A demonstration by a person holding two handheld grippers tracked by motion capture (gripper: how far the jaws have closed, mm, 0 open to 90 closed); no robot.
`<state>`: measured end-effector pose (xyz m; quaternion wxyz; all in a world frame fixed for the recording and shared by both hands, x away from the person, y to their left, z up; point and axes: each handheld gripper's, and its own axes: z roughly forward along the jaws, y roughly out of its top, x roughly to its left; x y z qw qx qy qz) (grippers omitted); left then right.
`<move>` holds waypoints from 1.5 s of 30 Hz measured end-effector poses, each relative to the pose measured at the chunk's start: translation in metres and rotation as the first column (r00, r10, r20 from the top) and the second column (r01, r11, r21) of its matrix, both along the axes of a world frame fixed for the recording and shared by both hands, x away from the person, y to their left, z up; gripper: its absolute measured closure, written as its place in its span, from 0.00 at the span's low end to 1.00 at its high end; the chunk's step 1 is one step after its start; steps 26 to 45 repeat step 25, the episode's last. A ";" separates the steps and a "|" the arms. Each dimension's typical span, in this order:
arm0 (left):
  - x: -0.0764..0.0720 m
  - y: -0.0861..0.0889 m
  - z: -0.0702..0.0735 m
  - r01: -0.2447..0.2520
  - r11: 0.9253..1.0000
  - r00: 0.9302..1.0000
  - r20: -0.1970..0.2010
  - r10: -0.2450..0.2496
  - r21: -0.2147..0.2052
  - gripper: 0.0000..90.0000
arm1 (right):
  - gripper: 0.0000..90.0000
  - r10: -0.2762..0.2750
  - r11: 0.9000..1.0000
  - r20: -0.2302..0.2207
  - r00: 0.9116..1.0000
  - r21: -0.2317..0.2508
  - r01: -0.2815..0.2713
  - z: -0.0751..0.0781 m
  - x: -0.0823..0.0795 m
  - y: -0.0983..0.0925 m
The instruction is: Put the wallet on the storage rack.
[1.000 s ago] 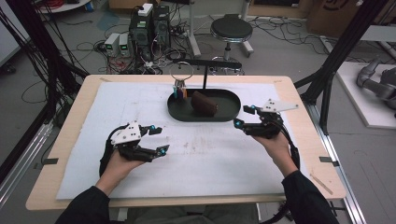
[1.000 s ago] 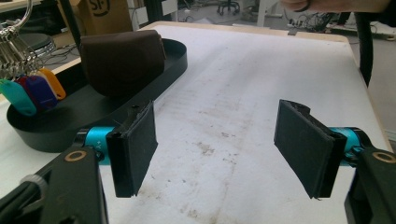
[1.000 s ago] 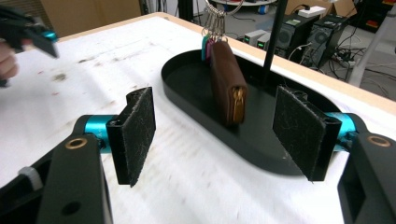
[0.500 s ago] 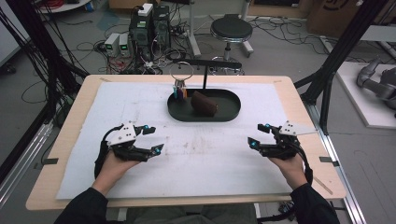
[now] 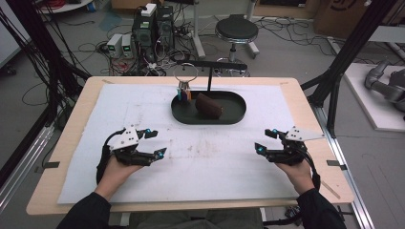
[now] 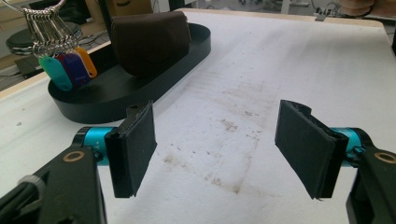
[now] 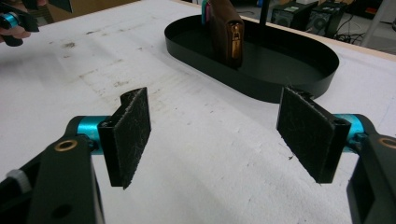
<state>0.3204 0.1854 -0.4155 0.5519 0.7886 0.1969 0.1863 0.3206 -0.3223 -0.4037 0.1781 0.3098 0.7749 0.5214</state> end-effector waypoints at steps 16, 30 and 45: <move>0.000 0.006 0.003 -0.019 1.000 1.000 0.015 0.019 -0.004 0.31 | 0.29 -0.011 1.000 -0.013 1.000 -0.009 0.010 -0.001 0.000 -0.001; 0.001 0.009 0.004 -0.033 0.999 0.999 0.015 0.033 -0.006 0.29 | 0.29 -0.013 1.000 -0.013 1.000 -0.012 0.012 -0.002 0.001 -0.002; 0.001 0.009 0.004 -0.033 0.999 0.999 0.015 0.033 -0.006 0.29 | 0.29 -0.013 1.000 -0.013 1.000 -0.012 0.012 -0.002 0.001 -0.002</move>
